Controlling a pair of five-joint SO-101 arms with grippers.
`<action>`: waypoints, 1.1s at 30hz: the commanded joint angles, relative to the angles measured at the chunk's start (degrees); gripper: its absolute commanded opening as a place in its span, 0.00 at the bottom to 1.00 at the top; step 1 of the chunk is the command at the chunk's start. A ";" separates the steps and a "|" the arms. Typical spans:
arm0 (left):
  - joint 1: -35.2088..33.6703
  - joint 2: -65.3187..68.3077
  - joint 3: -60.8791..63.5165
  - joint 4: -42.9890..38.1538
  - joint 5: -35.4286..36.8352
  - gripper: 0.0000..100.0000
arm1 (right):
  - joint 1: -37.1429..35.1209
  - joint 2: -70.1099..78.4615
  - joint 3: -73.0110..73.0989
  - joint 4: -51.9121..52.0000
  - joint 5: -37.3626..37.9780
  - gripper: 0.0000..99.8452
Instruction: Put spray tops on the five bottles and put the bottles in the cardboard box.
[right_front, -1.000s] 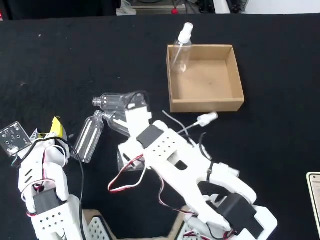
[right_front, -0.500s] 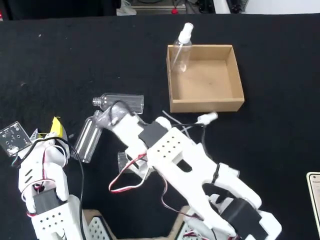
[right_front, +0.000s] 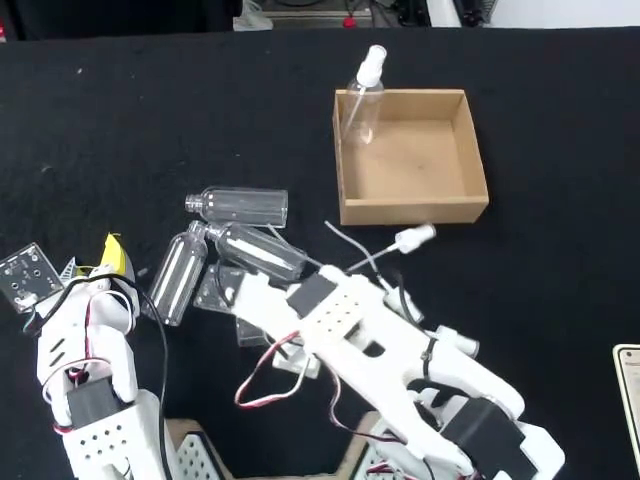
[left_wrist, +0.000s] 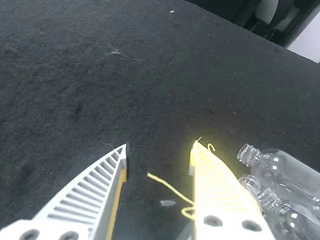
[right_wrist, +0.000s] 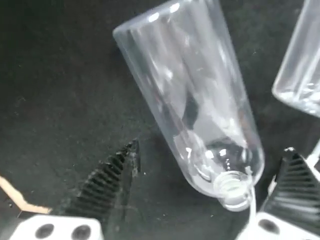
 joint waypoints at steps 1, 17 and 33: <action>0.66 -0.26 -0.48 -0.18 -0.70 0.20 | 1.41 -2.68 -0.66 -1.76 -3.08 0.31; 0.57 -0.26 -0.40 -0.18 -0.70 0.20 | 13.80 -22.99 -10.59 24.35 -5.01 0.10; 0.84 -0.26 -0.40 -0.18 -0.70 0.20 | 88.18 -32.84 -1.98 10.81 30.51 0.10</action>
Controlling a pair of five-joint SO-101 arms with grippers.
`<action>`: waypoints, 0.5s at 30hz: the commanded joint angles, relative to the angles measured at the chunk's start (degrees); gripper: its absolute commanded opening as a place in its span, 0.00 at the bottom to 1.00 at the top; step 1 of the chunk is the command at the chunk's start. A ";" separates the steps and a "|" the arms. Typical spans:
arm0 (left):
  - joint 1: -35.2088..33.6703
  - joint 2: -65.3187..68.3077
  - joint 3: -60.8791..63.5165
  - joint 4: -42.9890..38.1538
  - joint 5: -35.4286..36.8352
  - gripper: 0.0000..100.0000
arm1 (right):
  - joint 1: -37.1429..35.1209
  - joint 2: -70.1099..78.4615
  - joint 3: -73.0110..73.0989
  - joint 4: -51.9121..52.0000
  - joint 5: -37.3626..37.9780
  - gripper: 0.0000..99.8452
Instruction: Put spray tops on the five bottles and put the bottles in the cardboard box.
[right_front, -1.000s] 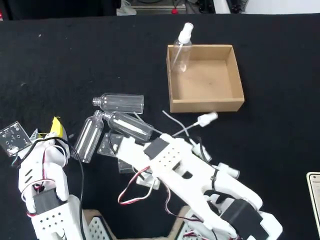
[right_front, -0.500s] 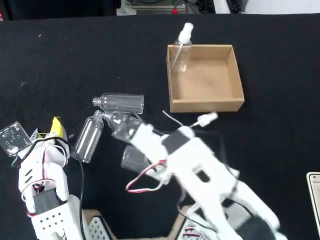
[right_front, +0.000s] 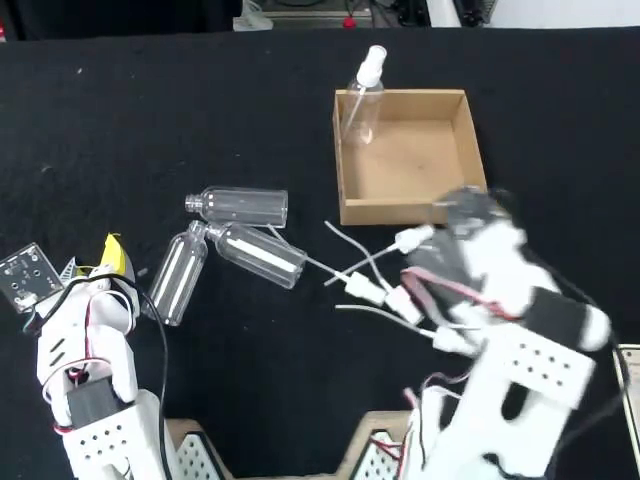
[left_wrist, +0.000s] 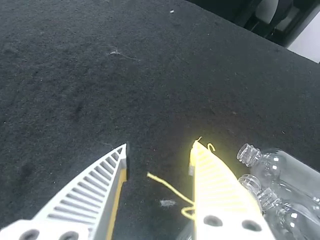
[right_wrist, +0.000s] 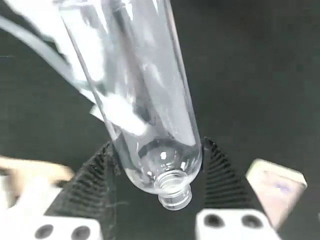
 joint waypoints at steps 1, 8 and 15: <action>0.84 -0.26 -0.40 -0.18 -0.70 0.20 | 10.99 2.24 5.41 -12.84 3.69 0.10; 0.84 -0.26 -0.40 -0.18 -0.70 0.20 | 11.25 10.95 11.30 -24.70 3.69 0.10; 0.66 -0.26 -0.40 -0.18 -0.70 0.20 | 10.02 20.88 11.56 -30.42 2.29 0.11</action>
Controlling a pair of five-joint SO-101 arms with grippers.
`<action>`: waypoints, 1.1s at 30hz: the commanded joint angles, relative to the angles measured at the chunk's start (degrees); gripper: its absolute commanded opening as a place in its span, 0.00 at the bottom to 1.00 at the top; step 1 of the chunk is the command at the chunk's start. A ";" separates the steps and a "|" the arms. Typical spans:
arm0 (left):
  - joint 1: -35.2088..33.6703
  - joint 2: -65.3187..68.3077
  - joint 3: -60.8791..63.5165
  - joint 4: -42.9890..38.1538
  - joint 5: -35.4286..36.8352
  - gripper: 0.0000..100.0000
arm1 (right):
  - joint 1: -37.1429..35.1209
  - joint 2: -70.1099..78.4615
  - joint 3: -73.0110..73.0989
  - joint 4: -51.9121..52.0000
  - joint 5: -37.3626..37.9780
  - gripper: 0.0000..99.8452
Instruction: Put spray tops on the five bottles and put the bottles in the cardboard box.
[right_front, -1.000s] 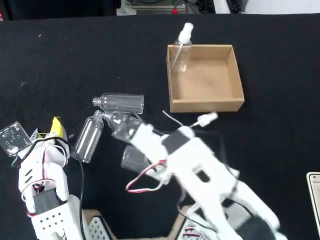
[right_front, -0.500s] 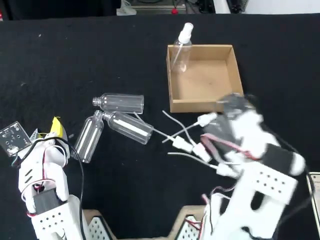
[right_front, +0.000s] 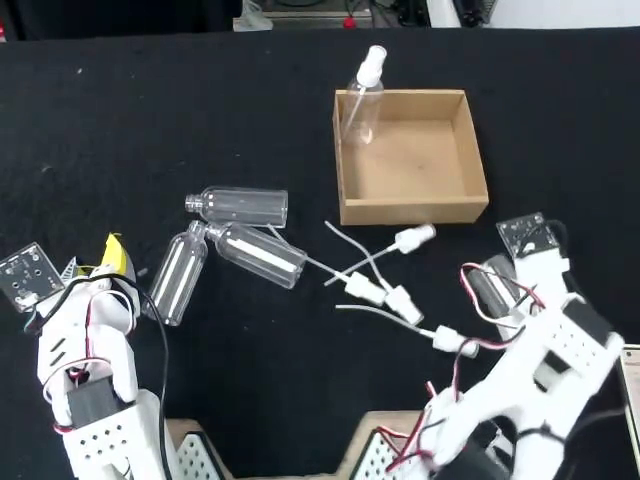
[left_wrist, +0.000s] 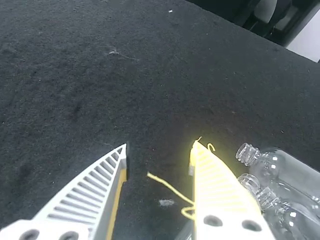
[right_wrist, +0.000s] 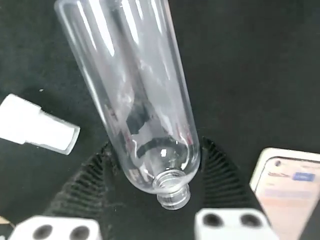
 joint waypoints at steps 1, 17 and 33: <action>0.40 -0.26 -0.40 -0.18 -0.70 0.20 | -1.23 4.26 -2.42 -2.11 -2.46 0.12; 0.31 -0.26 -0.40 -0.18 -0.70 0.20 | -3.34 8.84 -17.01 9.23 -9.58 0.31; 0.31 -0.26 -0.48 -0.18 -0.70 0.20 | 9.58 9.36 -16.31 1.05 -1.76 0.18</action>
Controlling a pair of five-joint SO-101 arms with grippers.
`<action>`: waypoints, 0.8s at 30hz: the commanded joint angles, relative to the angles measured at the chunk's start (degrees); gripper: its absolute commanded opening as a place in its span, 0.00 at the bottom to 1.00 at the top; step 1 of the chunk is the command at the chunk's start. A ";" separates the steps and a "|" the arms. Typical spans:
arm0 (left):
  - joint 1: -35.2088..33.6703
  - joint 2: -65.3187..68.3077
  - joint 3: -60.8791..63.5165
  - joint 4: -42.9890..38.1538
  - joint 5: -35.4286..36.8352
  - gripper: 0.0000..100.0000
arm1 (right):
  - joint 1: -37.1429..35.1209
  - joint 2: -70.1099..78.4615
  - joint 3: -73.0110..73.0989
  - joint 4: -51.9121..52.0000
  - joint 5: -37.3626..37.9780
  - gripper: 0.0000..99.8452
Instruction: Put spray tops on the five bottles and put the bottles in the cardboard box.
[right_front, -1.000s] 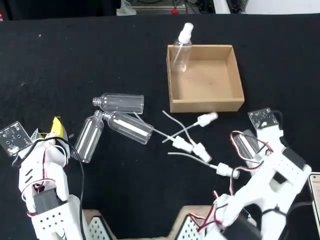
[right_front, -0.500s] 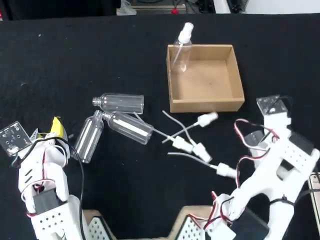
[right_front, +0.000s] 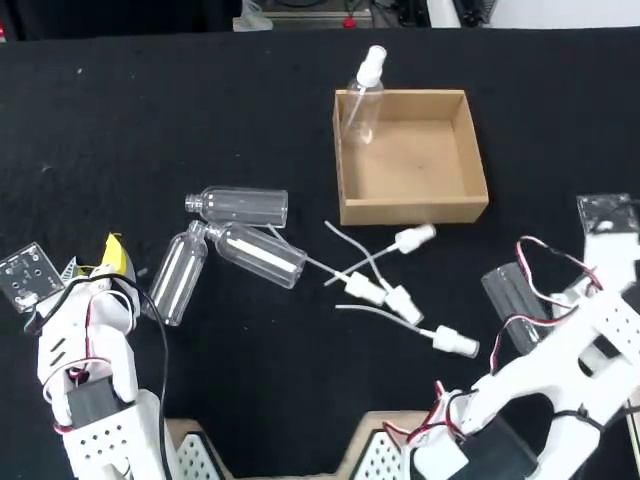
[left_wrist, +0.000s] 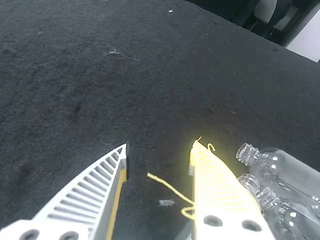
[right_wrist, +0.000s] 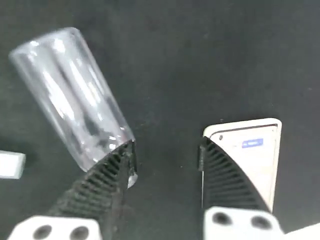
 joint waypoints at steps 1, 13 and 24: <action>0.31 -0.26 -0.48 -0.18 -0.70 0.20 | 2.29 0.13 2.07 -2.99 5.71 0.18; 0.31 -0.26 -0.48 -0.18 -0.70 0.20 | 4.66 -0.04 13.93 -12.84 14.68 0.18; 0.40 -0.26 -0.40 -0.18 -0.70 0.20 | -8.18 -0.40 10.15 7.38 10.55 0.18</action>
